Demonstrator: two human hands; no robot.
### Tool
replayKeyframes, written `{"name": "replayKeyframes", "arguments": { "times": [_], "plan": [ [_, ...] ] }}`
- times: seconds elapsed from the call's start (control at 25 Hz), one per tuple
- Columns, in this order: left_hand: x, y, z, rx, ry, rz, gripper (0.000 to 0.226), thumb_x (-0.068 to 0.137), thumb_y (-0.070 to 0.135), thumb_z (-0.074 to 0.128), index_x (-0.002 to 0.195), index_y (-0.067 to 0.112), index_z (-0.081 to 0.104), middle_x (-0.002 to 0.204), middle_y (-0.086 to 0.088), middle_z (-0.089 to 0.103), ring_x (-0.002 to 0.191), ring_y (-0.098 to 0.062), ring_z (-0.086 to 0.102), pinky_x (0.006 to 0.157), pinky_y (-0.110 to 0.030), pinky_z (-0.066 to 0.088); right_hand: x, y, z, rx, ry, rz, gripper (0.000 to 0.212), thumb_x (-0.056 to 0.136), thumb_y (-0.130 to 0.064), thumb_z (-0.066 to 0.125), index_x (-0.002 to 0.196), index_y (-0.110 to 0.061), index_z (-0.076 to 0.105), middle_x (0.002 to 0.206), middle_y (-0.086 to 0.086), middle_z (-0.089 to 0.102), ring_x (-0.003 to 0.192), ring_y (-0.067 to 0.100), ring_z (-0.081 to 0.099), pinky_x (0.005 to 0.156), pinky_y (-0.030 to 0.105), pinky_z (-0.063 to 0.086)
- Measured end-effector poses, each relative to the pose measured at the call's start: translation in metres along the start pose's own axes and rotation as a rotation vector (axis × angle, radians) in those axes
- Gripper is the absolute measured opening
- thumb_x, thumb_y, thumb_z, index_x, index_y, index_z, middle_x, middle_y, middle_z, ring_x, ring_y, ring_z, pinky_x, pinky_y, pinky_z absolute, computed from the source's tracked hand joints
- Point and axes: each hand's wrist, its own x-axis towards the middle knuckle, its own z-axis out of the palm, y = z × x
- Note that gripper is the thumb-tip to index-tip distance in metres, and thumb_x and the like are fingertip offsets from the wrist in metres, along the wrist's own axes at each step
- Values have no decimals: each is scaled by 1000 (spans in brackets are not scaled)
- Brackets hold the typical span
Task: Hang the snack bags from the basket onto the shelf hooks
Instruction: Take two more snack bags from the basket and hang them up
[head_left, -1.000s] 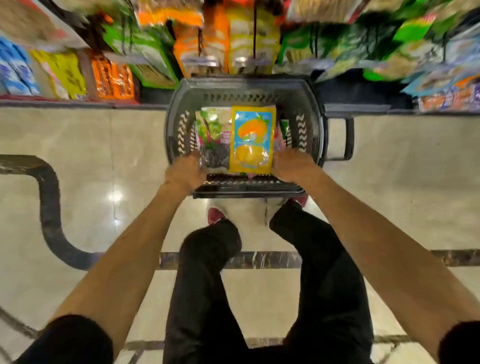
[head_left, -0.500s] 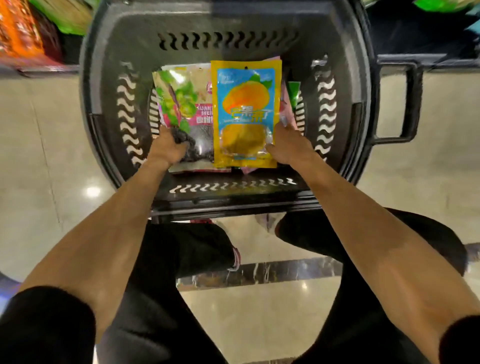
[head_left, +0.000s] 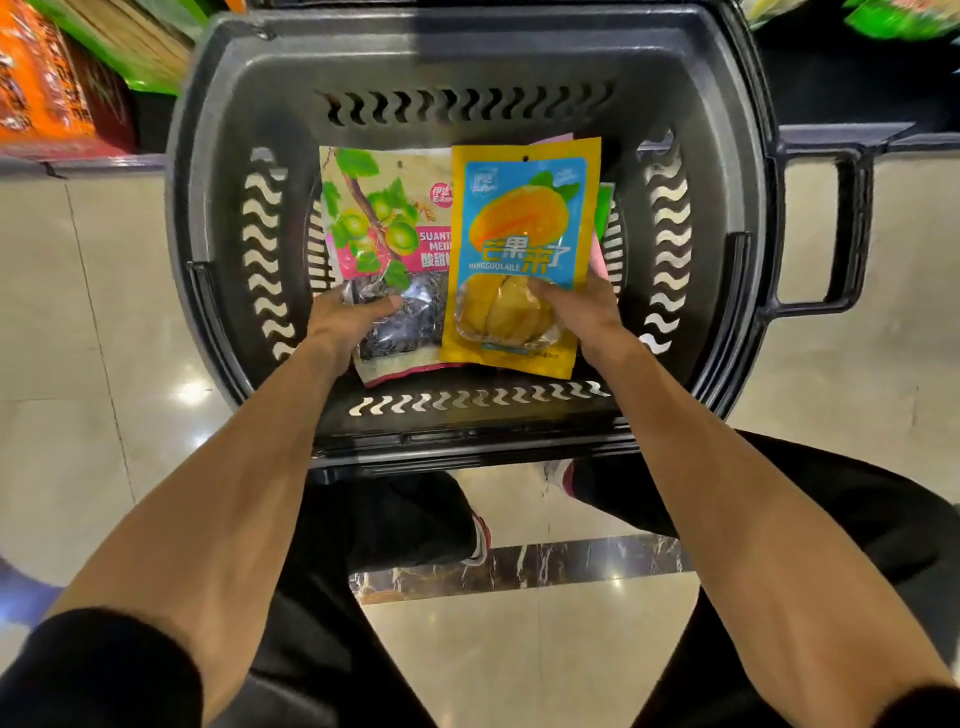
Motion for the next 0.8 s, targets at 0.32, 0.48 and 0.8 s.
{"name": "replayKeyframes", "arguments": {
  "times": [0.32,0.48,0.8],
  "plan": [
    [-111,33,-29,-43,-97,247,40,83,17,76,119,18,59,111,-2,70,100,-21,66,89,-35,53,-91,-52,-44,-193,44,-240,35,76,-41,69,110,-34,68,99,-5,75,91,23,71,81,50,58],
    [-201,72,-65,-106,20,314,42,86,10,73,124,10,55,109,-7,66,104,-34,65,90,-53,51,-172,-126,-69,-254,135,-319,30,86,-29,70,113,-17,65,104,2,73,92,19,67,78,38,54],
    [-418,167,-147,-316,133,588,26,86,12,73,111,10,67,99,-7,73,86,-6,70,78,-30,57,-348,-284,-149,20,76,-522,13,90,-7,66,101,-10,71,85,-6,70,67,-11,58,70,16,48]
  ]
}}
